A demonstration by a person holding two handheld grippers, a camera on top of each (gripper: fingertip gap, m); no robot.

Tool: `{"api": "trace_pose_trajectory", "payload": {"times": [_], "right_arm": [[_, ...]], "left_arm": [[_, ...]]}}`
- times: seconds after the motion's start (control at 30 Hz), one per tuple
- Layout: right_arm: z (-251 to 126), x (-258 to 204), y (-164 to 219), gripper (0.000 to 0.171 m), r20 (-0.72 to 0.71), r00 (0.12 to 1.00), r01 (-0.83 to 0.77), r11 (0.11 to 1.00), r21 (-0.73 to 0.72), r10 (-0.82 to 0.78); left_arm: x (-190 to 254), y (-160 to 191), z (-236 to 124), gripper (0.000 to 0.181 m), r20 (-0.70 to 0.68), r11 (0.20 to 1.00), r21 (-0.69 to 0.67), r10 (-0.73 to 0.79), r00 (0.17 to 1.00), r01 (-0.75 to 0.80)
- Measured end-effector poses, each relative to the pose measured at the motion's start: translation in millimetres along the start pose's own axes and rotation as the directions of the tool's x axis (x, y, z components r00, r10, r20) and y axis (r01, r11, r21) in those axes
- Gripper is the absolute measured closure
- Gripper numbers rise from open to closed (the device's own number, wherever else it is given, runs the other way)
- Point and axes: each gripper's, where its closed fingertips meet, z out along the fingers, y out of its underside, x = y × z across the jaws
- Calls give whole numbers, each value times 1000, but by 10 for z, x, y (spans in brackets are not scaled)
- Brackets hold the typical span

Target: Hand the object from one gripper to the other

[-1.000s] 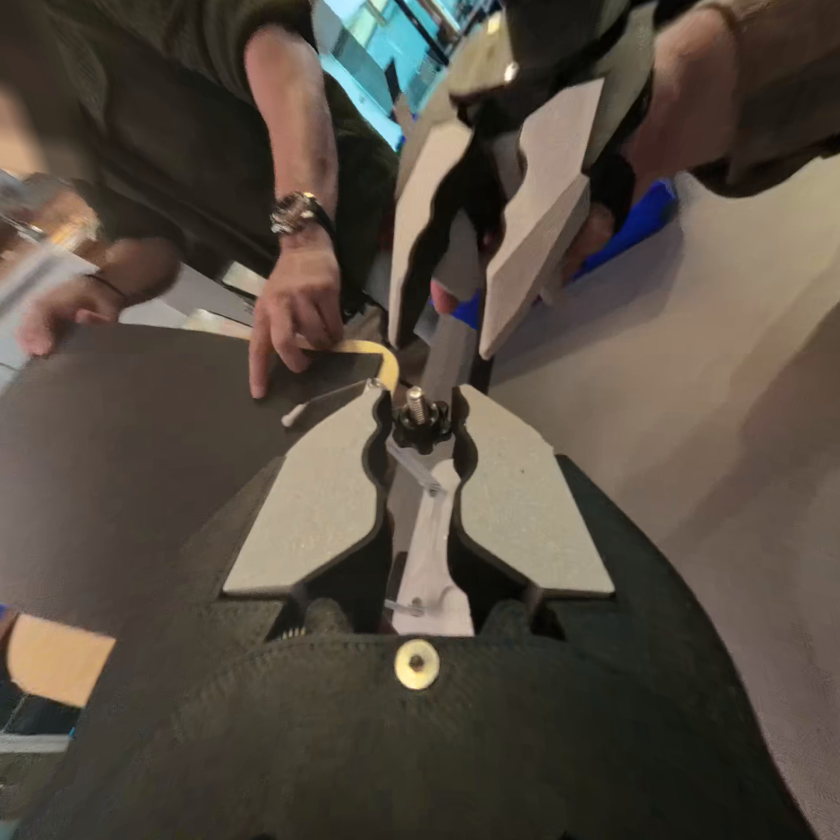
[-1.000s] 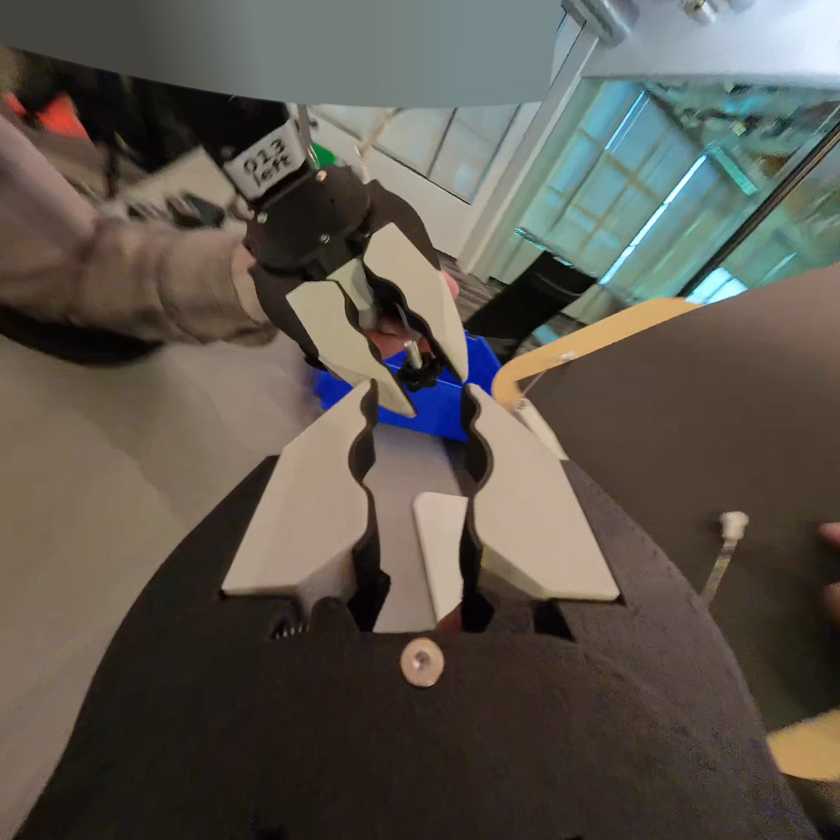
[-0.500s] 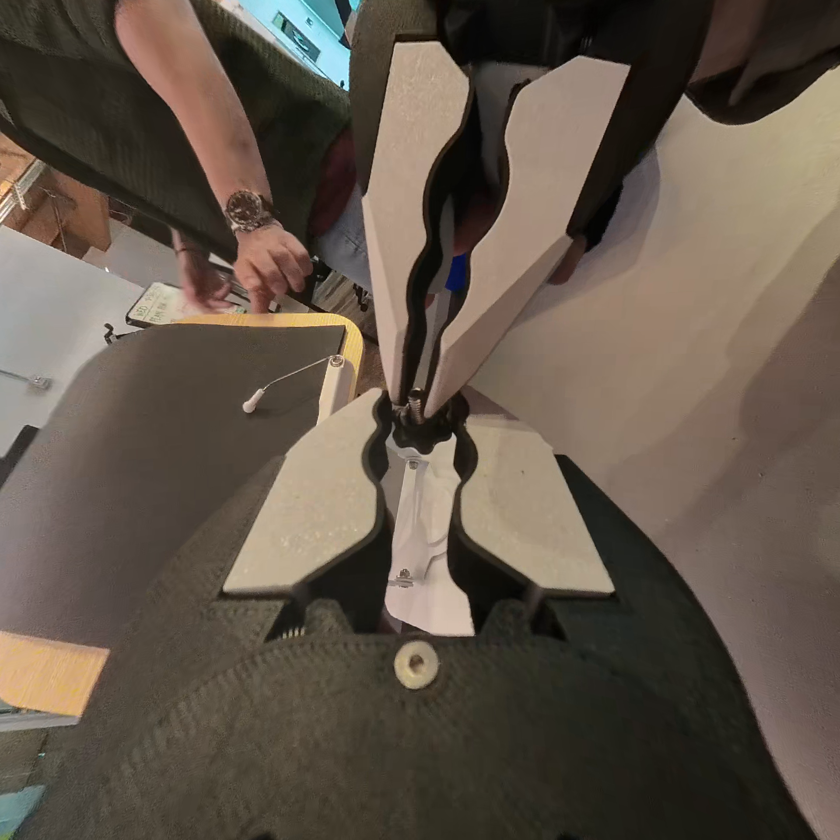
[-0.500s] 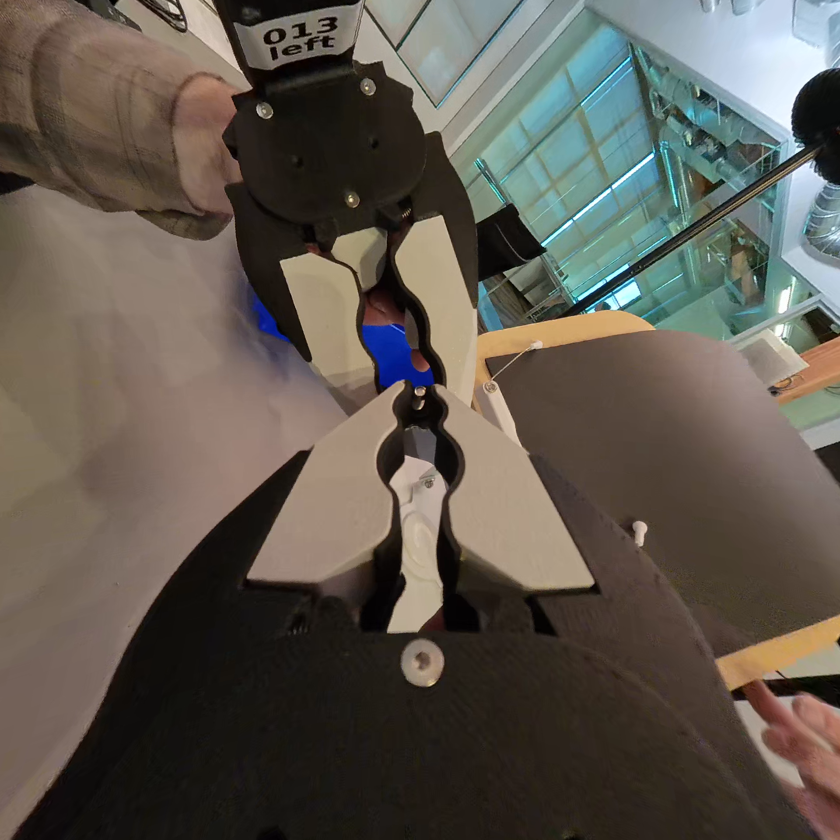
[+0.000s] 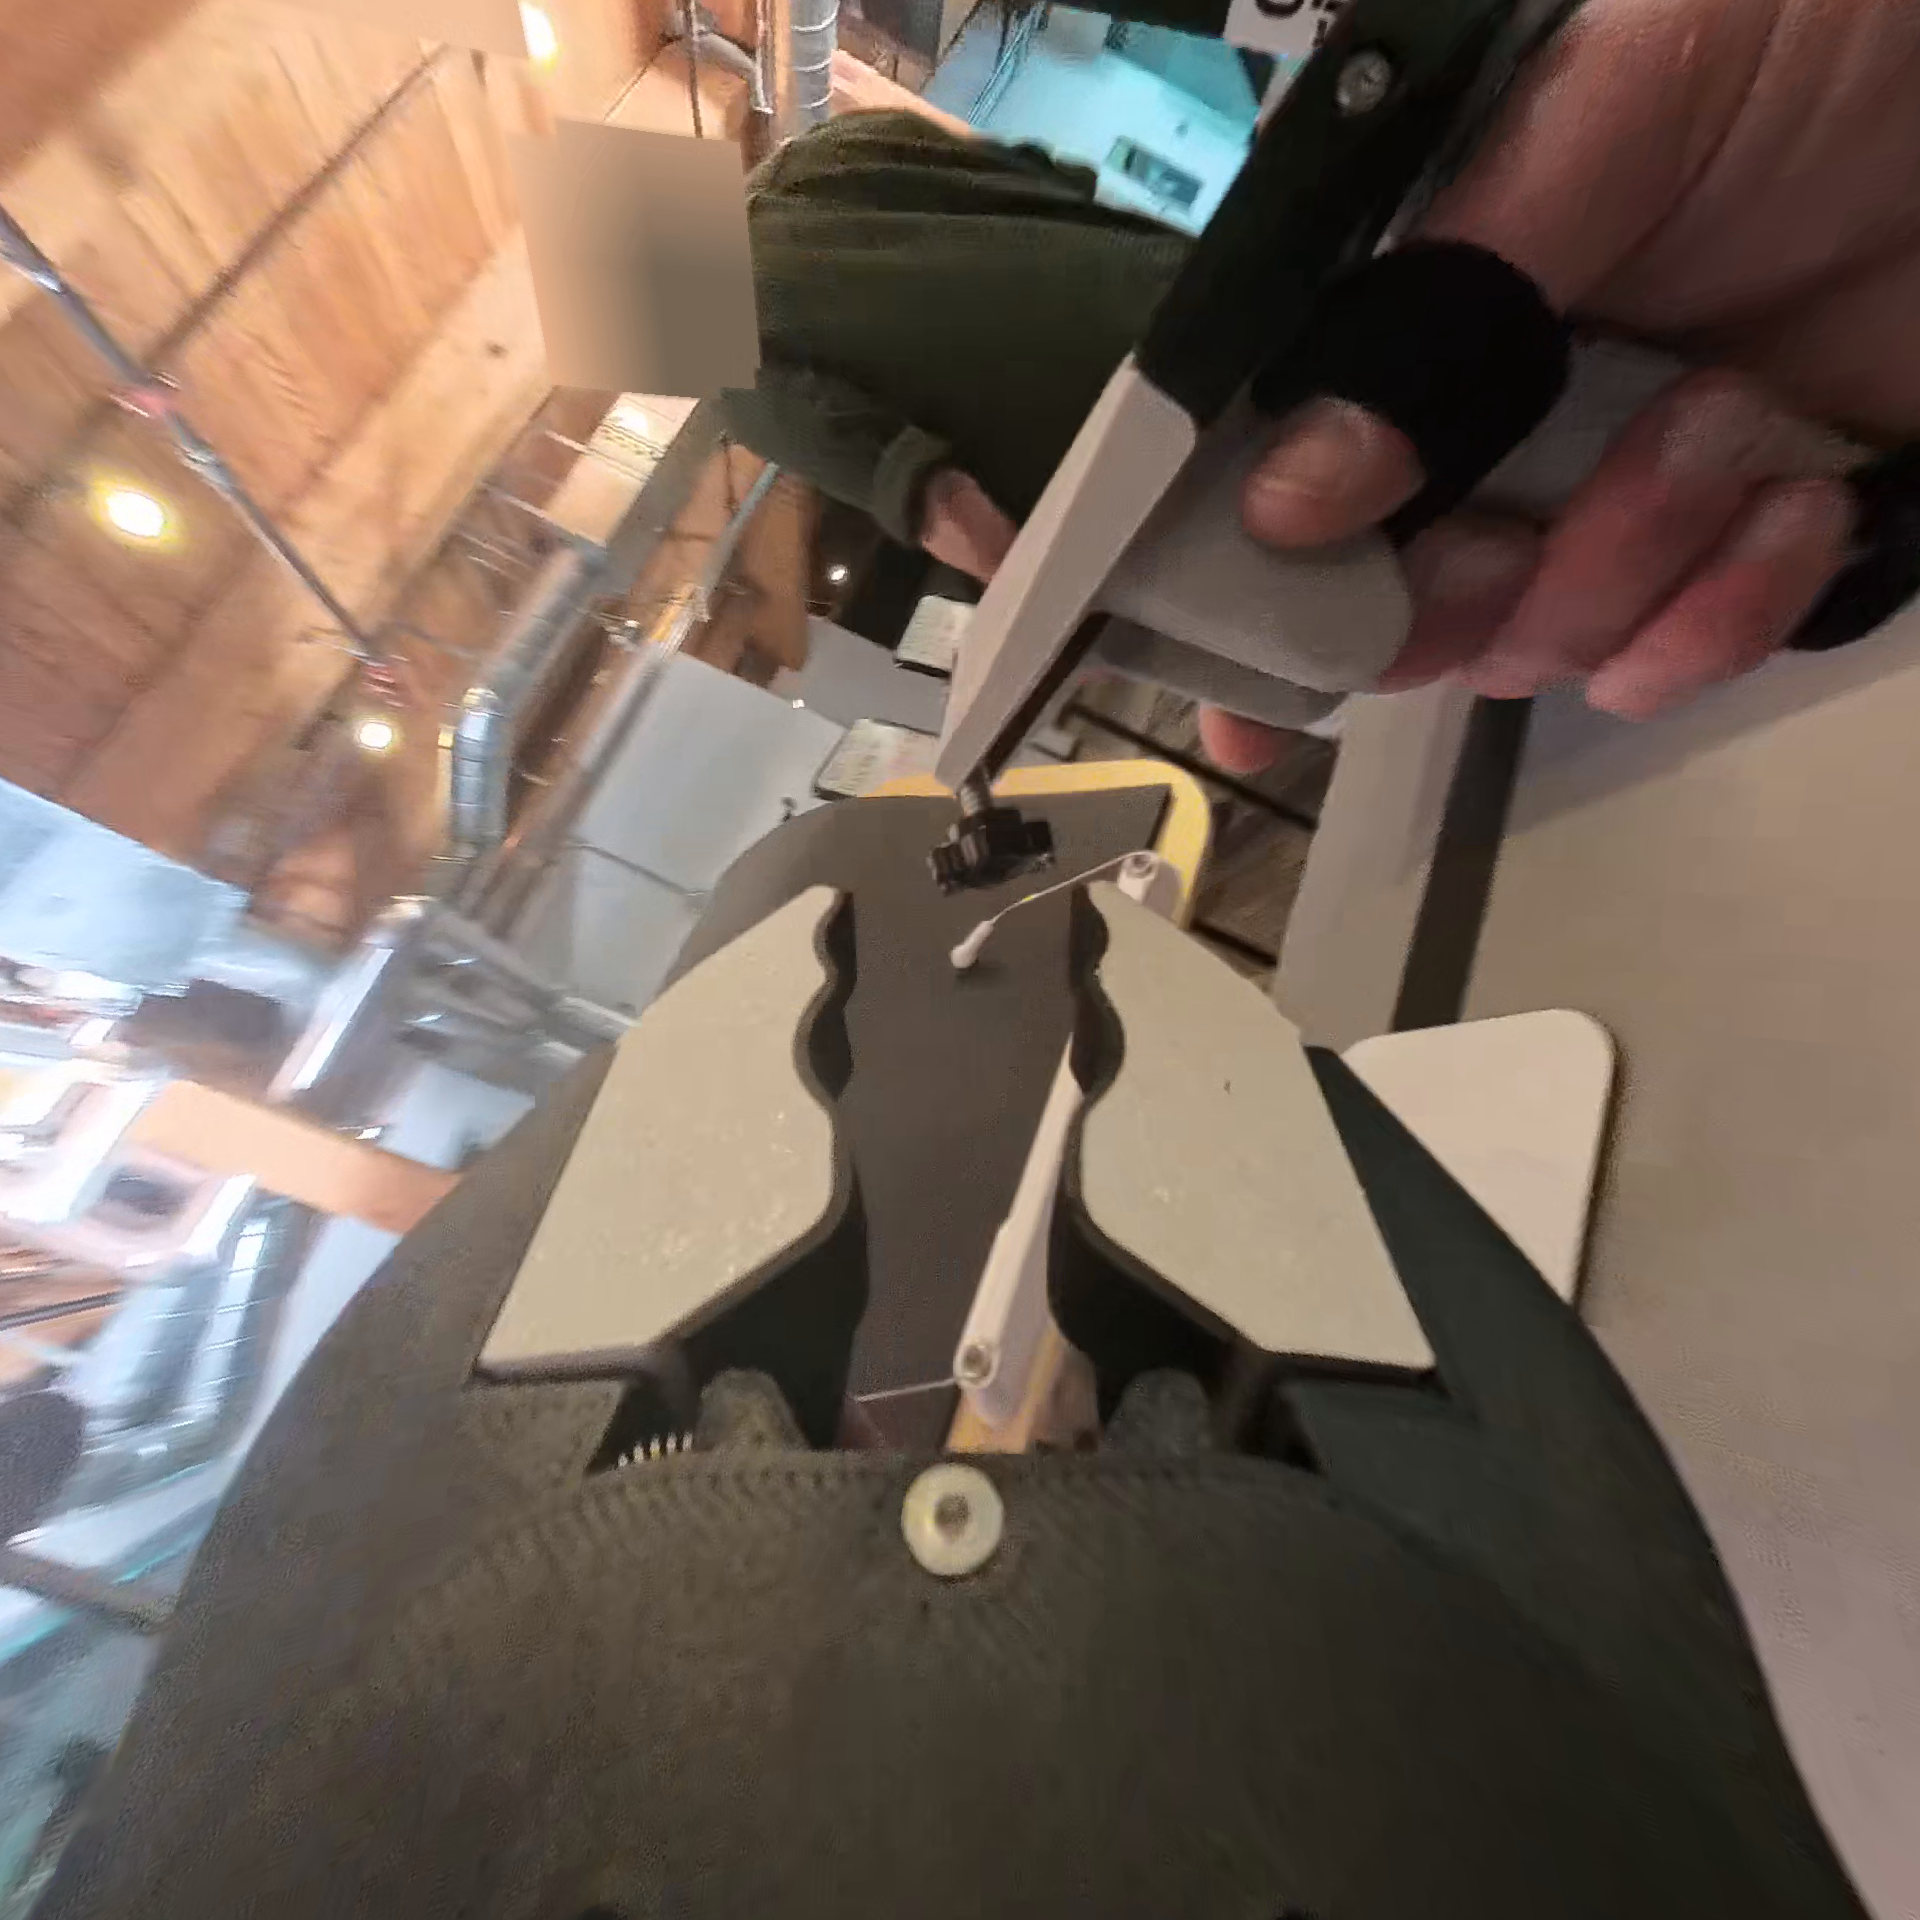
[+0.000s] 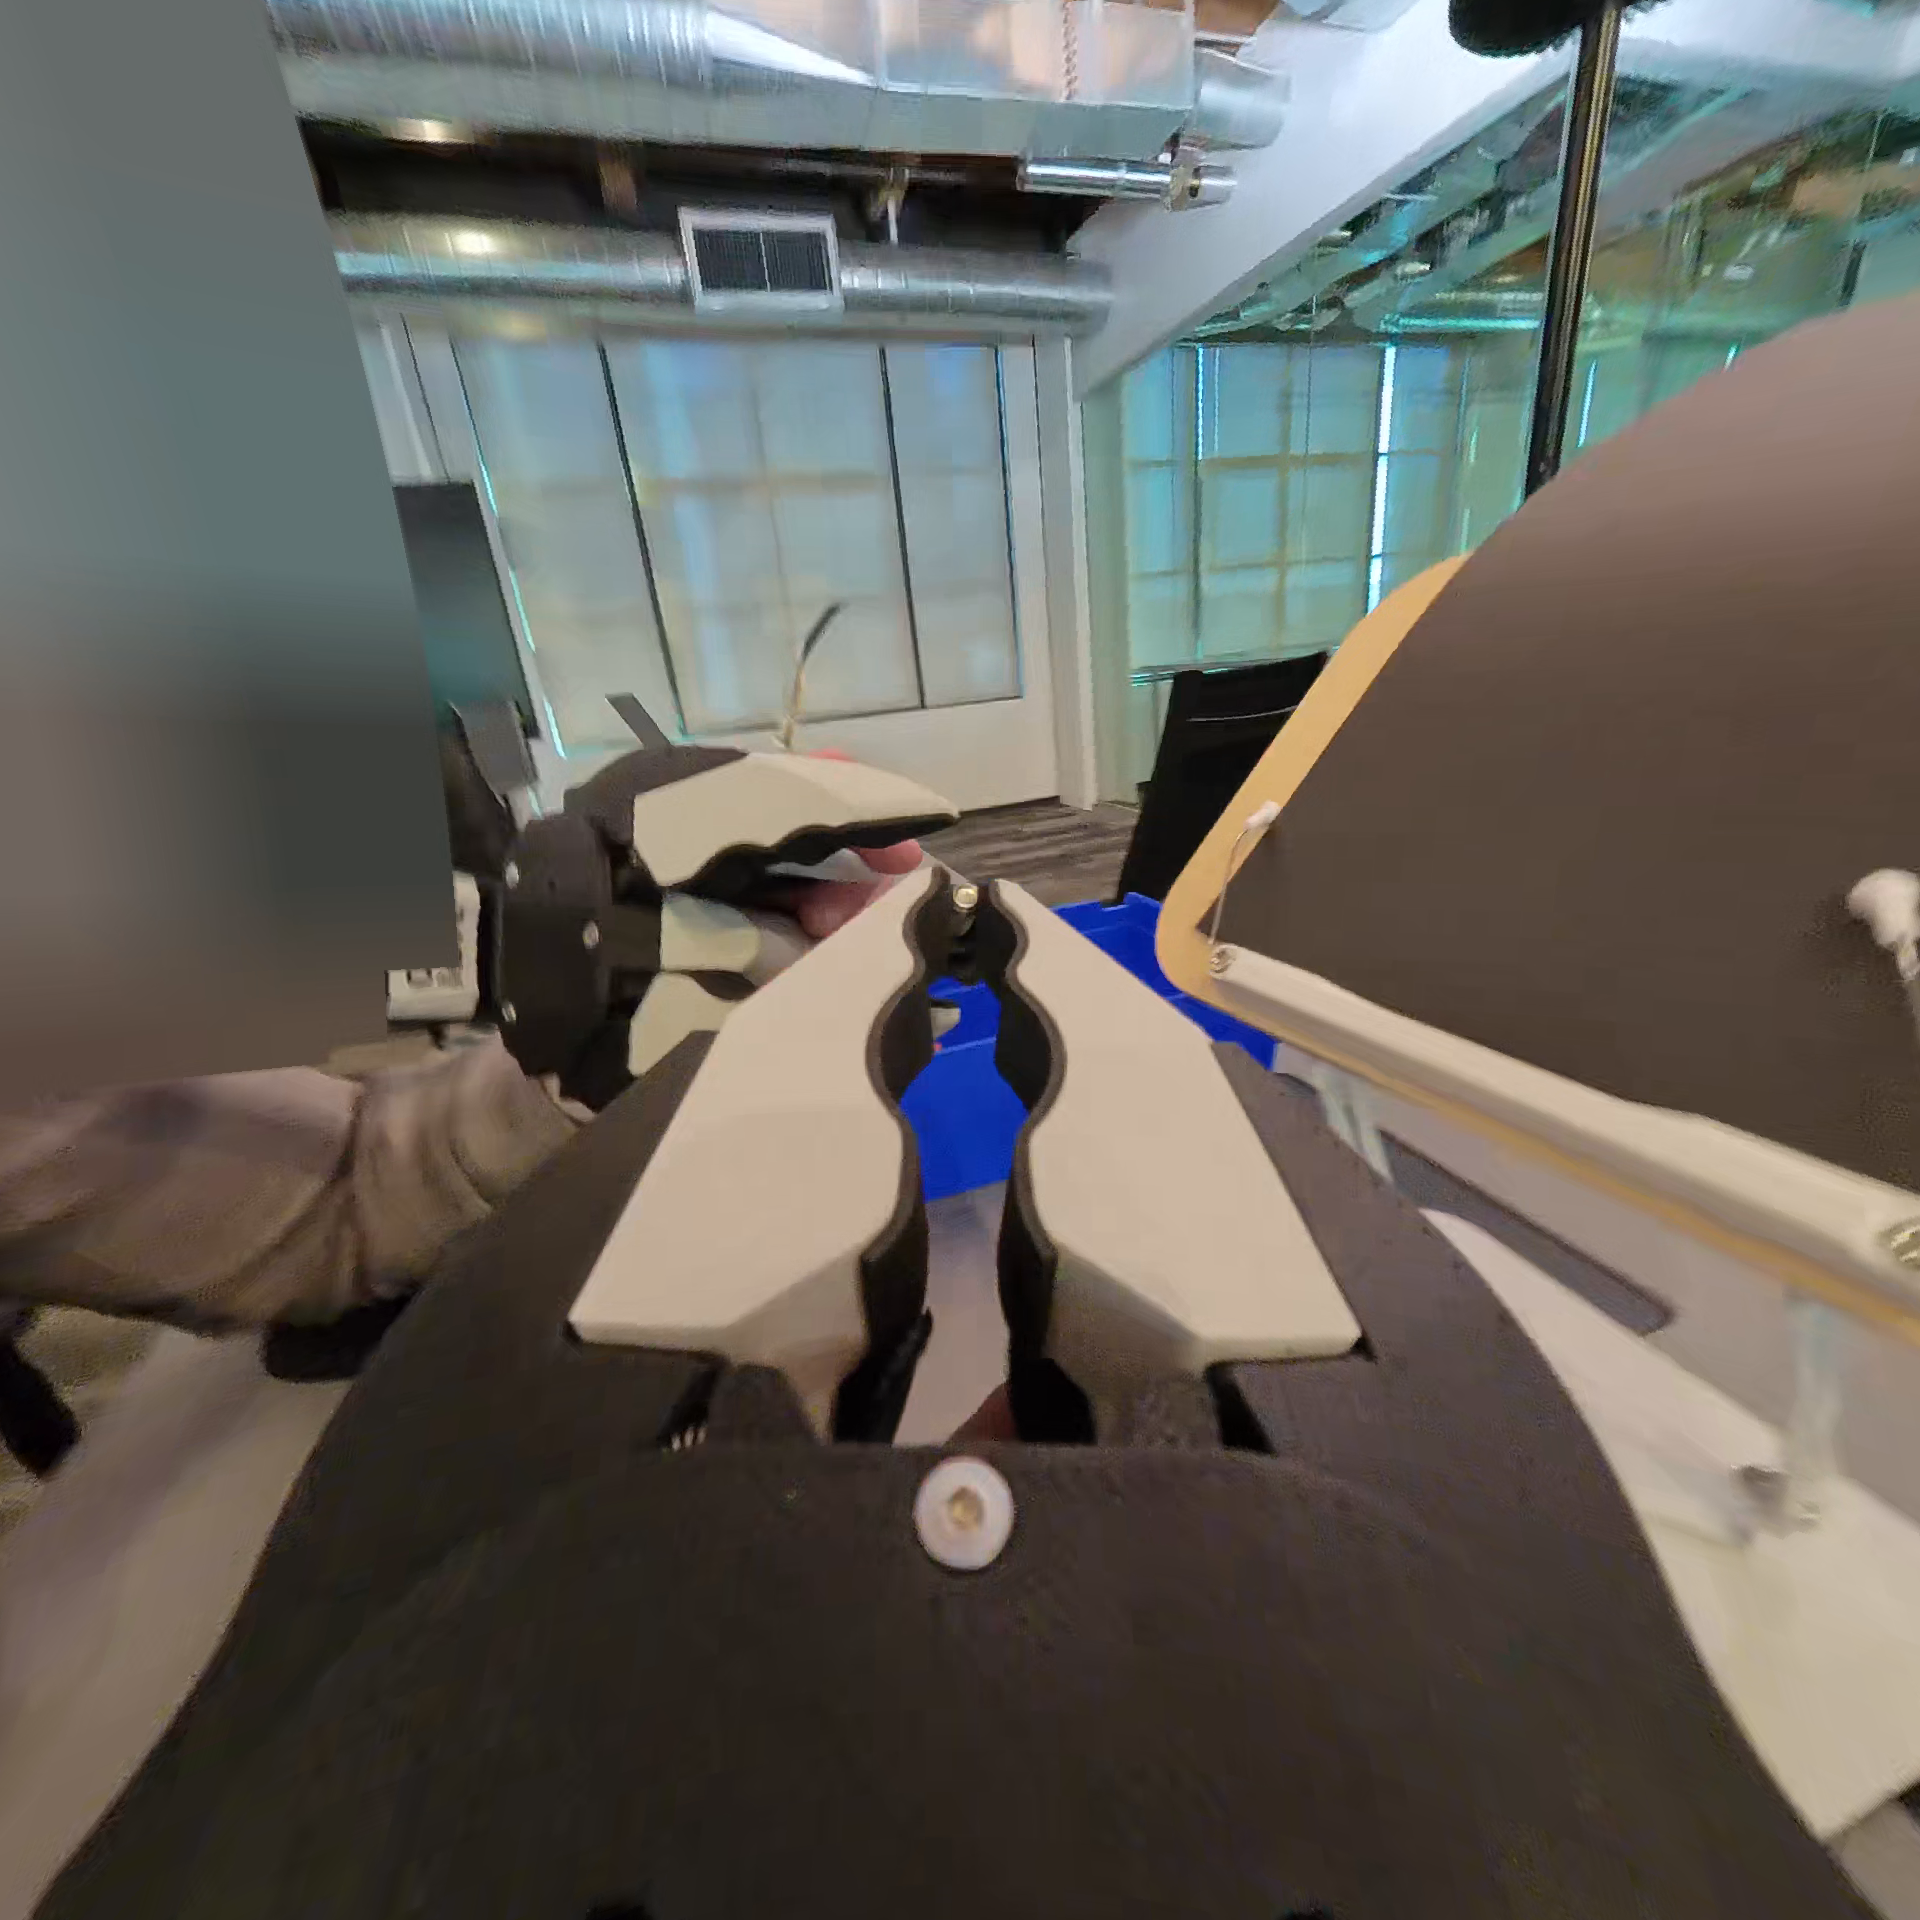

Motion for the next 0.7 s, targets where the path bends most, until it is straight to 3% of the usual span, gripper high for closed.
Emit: {"api": "trace_pose_trajectory", "payload": {"times": [0.13,0.37,0.47,0.7], "right_arm": [[40,26,58,169,-45,998,-32,999,21,33],[50,-5,41,169,-145,977,162,987,21,-157],[68,-51,52,169,-162,960,234,972,6,-230],[72,-63,36,169,-165,950,269,963,2,-265]], "left_arm": [[25,20,37,143,44,998,-37,48,998,-47],[32,55,70,147,69,997,-76,26,997,-21],[35,53,66,158,67,998,-70,14,998,-9],[25,49,50,159,46,998,-60,-7,999,10]]}}
